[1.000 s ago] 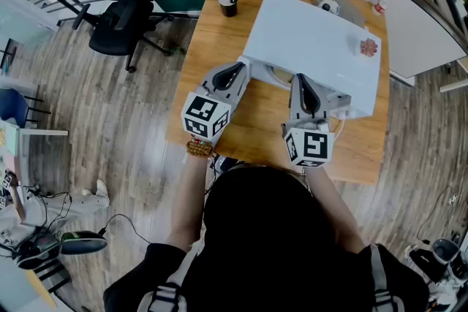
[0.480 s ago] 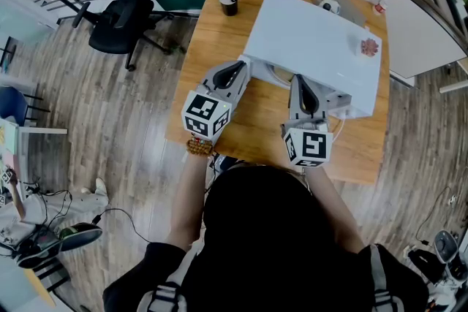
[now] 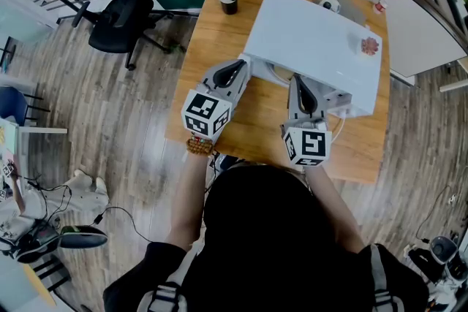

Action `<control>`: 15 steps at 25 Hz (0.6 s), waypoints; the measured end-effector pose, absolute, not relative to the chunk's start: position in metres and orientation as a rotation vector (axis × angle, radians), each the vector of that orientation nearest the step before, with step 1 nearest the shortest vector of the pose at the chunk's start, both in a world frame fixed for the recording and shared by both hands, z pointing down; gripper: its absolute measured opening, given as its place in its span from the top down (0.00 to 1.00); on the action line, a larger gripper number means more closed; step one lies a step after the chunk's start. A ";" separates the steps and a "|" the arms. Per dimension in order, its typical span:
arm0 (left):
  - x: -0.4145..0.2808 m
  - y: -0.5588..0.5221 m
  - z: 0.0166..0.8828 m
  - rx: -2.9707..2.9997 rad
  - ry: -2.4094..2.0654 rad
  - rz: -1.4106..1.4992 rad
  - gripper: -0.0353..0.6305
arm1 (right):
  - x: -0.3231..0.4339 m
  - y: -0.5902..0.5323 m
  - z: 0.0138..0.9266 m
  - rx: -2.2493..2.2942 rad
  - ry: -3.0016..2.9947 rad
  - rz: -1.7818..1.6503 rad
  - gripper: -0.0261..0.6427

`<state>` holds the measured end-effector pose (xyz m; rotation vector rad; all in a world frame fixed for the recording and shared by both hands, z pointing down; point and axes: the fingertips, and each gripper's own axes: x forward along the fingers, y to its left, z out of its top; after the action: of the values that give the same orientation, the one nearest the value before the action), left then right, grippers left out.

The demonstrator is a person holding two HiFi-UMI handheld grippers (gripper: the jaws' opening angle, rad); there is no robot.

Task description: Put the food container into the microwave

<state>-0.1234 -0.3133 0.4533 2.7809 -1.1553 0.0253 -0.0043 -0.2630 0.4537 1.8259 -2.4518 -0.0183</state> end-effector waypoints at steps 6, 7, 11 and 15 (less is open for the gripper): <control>-0.123 -0.313 0.453 2.781 -1.155 0.023 0.89 | -0.005 -0.263 0.454 1.820 -2.447 -0.015 0.95; -0.123 -0.313 0.453 2.781 -1.155 0.023 0.89 | -0.005 -0.263 0.454 1.819 -2.446 -0.016 0.95; -0.123 -0.314 0.453 2.782 -1.154 0.024 0.89 | -0.004 -0.263 0.454 1.822 -2.434 -0.011 0.95; -0.123 -0.314 0.453 2.782 -1.153 0.023 0.89 | -0.005 -0.263 0.458 1.803 -2.427 -0.014 0.95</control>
<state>-0.1229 -0.3138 0.4527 2.7823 -1.1526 0.0234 -0.0051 -0.2632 0.4576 1.8030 -2.4270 -0.0142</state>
